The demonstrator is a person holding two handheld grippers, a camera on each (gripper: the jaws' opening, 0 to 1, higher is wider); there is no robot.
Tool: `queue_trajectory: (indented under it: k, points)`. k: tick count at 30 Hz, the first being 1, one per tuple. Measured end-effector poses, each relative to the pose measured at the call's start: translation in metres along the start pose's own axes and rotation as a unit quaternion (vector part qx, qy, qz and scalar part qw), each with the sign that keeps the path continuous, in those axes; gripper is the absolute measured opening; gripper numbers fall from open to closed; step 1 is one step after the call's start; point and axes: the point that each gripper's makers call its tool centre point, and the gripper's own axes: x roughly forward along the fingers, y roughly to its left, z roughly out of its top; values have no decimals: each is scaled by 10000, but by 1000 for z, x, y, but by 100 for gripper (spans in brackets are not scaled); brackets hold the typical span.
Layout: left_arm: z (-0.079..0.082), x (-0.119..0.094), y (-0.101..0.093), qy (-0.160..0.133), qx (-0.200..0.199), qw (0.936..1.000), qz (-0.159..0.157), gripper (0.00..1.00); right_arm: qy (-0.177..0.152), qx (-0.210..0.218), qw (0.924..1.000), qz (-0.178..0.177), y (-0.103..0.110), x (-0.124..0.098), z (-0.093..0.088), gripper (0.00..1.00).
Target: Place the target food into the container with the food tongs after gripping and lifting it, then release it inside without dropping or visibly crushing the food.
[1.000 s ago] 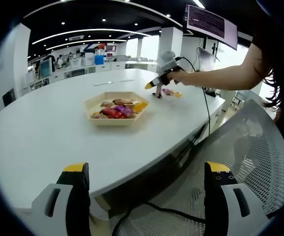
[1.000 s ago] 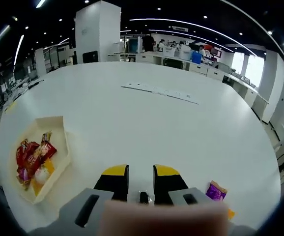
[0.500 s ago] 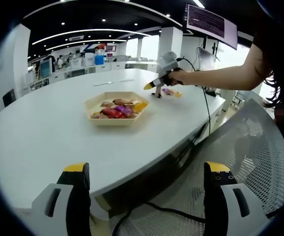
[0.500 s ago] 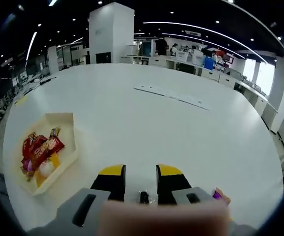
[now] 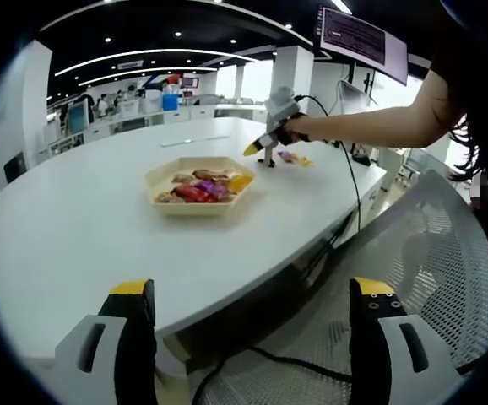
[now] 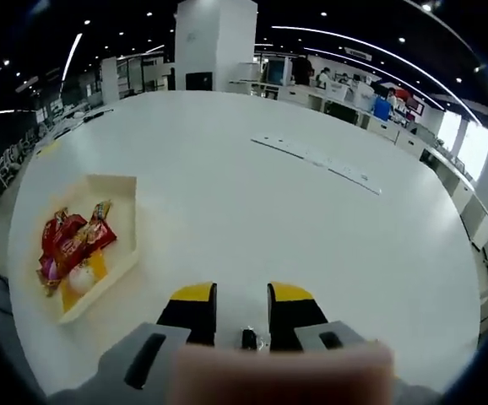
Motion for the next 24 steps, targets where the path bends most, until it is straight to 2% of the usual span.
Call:
queue_trajectory:
  k: [2, 6, 14, 17, 24]
  points:
    - [0, 0, 0, 6, -1, 10000, -7, 92, -99, -71, 9999, 49, 1, -2, 1, 22]
    - [-1, 0, -1, 21, 5, 10000, -23, 92, -134, 141, 9998, -105, -3, -3, 1, 19]
    - [-1, 0, -1, 30, 21, 10000, -38, 92, -272, 172, 9992, -255, -6, -6, 3, 17]
    - [-1, 0, -1, 26, 16, 10000, -35, 92, -269, 93, 9992, -263, -5, -6, 3, 17]
    - [-1, 0, -1, 22, 20, 10000, -41, 92, -323, 244, 9989, -236, -8, -12, 6, 17]
